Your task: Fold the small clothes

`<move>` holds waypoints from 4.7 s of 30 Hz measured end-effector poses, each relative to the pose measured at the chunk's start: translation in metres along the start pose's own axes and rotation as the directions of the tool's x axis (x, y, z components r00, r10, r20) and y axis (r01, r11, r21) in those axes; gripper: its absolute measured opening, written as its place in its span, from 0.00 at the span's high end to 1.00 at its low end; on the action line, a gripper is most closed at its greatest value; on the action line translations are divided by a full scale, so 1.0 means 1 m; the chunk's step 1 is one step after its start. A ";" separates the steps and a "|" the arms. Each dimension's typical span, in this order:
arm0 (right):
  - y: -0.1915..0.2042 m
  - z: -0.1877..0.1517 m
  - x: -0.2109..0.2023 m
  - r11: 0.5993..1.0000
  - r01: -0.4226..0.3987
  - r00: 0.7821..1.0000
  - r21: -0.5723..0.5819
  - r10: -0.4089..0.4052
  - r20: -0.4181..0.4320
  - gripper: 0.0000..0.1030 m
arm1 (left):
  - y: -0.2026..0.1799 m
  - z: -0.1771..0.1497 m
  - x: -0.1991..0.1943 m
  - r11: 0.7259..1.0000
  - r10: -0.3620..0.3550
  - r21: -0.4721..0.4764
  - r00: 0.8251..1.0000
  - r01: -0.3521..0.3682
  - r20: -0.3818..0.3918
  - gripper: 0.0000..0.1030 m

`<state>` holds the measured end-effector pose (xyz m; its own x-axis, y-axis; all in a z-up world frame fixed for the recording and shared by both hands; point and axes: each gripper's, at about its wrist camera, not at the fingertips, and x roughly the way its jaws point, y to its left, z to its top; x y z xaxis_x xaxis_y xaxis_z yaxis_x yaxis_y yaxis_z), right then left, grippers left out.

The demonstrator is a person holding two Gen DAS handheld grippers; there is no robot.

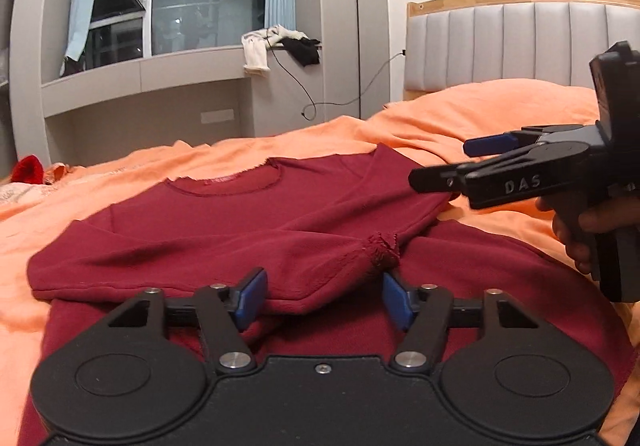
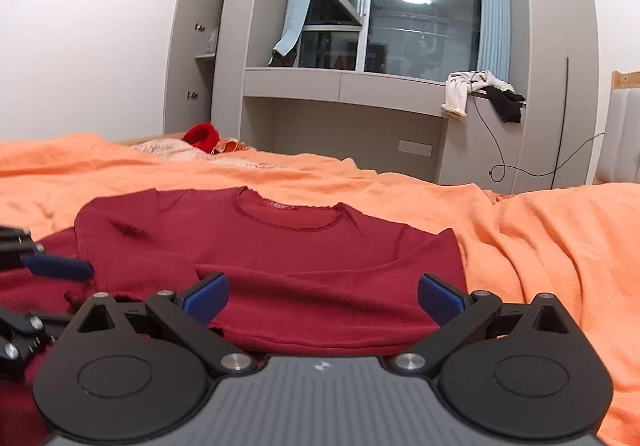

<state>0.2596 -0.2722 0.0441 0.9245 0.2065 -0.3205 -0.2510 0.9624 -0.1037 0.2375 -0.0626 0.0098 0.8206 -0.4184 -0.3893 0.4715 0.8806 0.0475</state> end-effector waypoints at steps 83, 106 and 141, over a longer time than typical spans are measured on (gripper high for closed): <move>0.048 -0.078 -0.123 0.963 0.024 0.994 -0.267 0.005 0.108 0.00 | 0.034 -0.013 -0.125 0.909 0.408 -0.127 0.910 -0.397 0.075 0.01; 0.109 -0.170 -0.117 0.657 0.160 0.980 -0.737 -0.198 0.036 0.00 | 0.011 -0.050 -0.164 0.922 0.358 -0.170 0.934 -0.349 0.024 0.01; 0.094 -0.104 -0.161 0.868 0.205 0.961 -0.452 -0.091 0.260 0.90 | -0.092 -0.083 -0.127 0.937 0.172 0.298 0.983 -0.184 0.066 0.10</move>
<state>0.0572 -0.2331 -0.0120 0.9862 0.1565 -0.0535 -0.1582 0.7983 -0.5811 0.0631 -0.0718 -0.0215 0.9091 -0.2746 -0.3134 0.3869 0.8353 0.3906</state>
